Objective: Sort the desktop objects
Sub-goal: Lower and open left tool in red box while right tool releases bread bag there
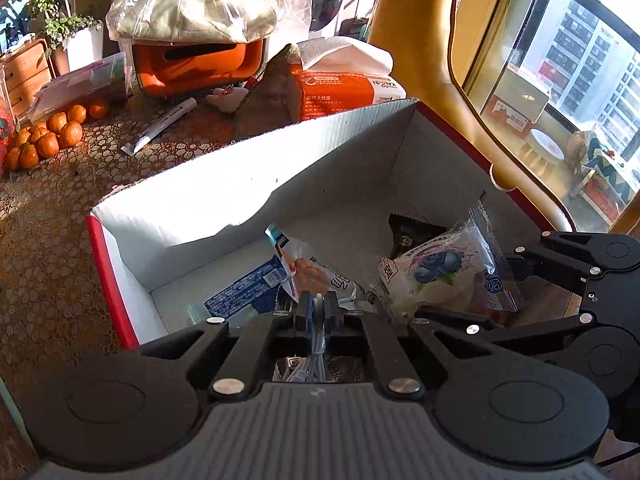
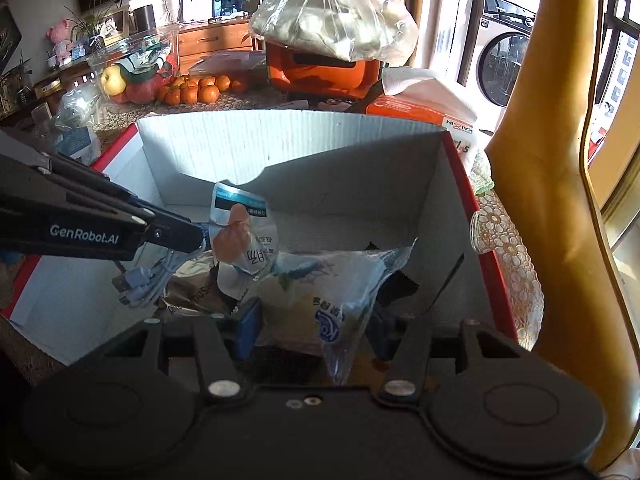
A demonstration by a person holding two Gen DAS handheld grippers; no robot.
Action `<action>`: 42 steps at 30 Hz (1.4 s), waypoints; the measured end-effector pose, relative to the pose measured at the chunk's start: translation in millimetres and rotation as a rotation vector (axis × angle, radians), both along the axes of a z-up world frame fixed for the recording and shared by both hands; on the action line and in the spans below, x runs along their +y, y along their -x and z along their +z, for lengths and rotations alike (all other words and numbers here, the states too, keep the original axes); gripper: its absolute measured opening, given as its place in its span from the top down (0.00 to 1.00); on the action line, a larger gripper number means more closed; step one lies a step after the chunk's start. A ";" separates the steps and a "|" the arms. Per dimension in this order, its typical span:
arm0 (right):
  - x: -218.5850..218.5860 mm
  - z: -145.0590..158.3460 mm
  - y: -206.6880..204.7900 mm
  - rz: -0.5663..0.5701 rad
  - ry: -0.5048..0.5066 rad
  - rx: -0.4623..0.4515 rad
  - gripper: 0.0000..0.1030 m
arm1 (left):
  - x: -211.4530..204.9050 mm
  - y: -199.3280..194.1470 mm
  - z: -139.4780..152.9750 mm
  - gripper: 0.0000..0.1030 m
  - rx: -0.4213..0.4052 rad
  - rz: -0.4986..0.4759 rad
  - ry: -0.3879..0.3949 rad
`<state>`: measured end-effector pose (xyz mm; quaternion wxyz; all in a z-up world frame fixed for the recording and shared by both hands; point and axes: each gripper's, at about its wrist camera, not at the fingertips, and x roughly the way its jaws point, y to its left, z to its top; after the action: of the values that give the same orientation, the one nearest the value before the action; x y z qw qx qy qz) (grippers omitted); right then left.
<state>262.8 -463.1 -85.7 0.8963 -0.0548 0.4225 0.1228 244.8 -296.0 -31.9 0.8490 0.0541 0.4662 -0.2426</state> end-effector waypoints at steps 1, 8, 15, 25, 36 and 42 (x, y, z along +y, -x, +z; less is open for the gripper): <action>0.2 -1.0 -0.2 0.000 -0.002 0.003 0.48 | -0.1 0.3 -1.7 0.96 0.001 -0.001 -0.007; 2.5 -2.5 -2.8 0.003 0.011 0.009 0.47 | 0.5 0.4 -9.2 0.96 0.027 -0.012 -0.016; 2.5 1.6 1.2 -0.027 0.047 0.005 0.32 | 3.5 2.7 -8.0 0.95 0.045 -0.014 -0.007; 2.8 23.1 14.7 -0.050 0.081 -0.034 0.21 | 13.9 16.4 11.1 0.71 0.002 -0.010 0.035; 18.4 46.3 35.3 -0.044 0.080 -0.066 0.21 | 34.7 42.3 36.5 0.71 -0.040 -0.017 0.084; 34.6 57.1 46.4 -0.030 0.091 -0.081 0.21 | 50.6 55.7 47.7 0.71 -0.065 -0.007 0.101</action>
<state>216.4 -428.5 -28.6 0.9110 -0.0938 0.3918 0.0876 189.1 -245.4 15.9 0.8645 0.0206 0.4255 -0.2667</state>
